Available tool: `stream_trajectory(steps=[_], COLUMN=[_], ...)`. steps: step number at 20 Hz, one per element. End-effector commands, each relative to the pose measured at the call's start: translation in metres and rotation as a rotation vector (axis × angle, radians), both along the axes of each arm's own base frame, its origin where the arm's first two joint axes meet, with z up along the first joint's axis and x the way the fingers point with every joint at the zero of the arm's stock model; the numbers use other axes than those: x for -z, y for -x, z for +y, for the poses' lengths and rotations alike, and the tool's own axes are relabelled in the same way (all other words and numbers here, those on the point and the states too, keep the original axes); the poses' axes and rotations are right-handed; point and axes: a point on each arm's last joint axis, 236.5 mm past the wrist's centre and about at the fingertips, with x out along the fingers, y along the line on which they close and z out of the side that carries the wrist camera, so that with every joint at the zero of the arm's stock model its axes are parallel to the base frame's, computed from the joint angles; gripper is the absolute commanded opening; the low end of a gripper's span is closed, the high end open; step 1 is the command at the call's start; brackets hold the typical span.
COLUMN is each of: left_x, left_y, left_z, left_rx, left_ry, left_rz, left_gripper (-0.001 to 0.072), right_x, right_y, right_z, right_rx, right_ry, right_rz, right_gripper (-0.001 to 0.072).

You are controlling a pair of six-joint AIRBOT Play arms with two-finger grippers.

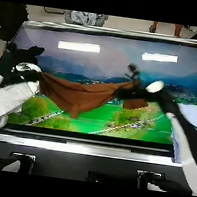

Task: Fold the shirts.

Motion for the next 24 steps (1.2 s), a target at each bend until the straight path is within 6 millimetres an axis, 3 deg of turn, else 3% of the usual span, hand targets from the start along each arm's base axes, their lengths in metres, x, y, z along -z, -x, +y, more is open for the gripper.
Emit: stream_trajectory(steps=[1,3,4,6,8,10,15,17,19,21,24], left_x=[-0.144,-0.243,-0.283,-0.342,-0.37,-0.382,-0.412,-0.407,-0.377,-0.324,-0.215], left_y=[0.02,0.055,0.076,0.117,0.146,0.167,0.218,0.218,0.191,0.147,0.066], left_z=[-0.001,-0.005,-0.006,-0.01,-0.013,-0.015,-0.02,-0.022,-0.021,-0.022,-0.015], left_rx=[-0.004,-0.004,-0.007,-0.031,-0.045,-0.049,-0.051,-0.044,-0.037,-0.018,-0.007], left_ry=[0.01,-0.015,-0.023,0.026,0.077,0.107,0.146,0.141,0.106,0.1,0.089], left_rz=[-0.258,-0.484,-0.582,-0.723,-0.792,-0.824,-0.932,-0.911,-0.789,-0.595,-0.291], left_gripper=[0.0028,0.0028,0.0028,0.0028,0.0028,0.0028,0.0027,0.0027,0.0027,0.0028,0.0028], right_x=[-0.144,-0.251,-0.301,-0.367,-0.39,-0.391,-0.423,-0.414,-0.383,-0.343,-0.257], right_y=[0.001,0.026,0.049,0.1,0.144,0.174,0.23,0.232,0.216,0.186,0.115], right_z=[-0.093,-0.15,-0.17,-0.185,-0.188,-0.192,-0.203,-0.209,-0.217,-0.226,-0.239], right_rx=[-0.019,0.105,0.179,0.272,0.323,0.36,0.508,0.541,0.526,0.484,0.385], right_ry=[0.281,0.479,0.55,0.627,0.643,0.645,0.615,0.599,0.622,0.66,0.697], right_rz=[-0.433,-0.705,-0.827,-0.997,-1.052,-1.028,-1.105,-1.046,-0.906,-0.732,-0.413], right_gripper=[0.0041,0.0041,0.0041,0.0041,0.0041,0.0041,0.0041,0.0041,0.0041,0.0041,0.0041])
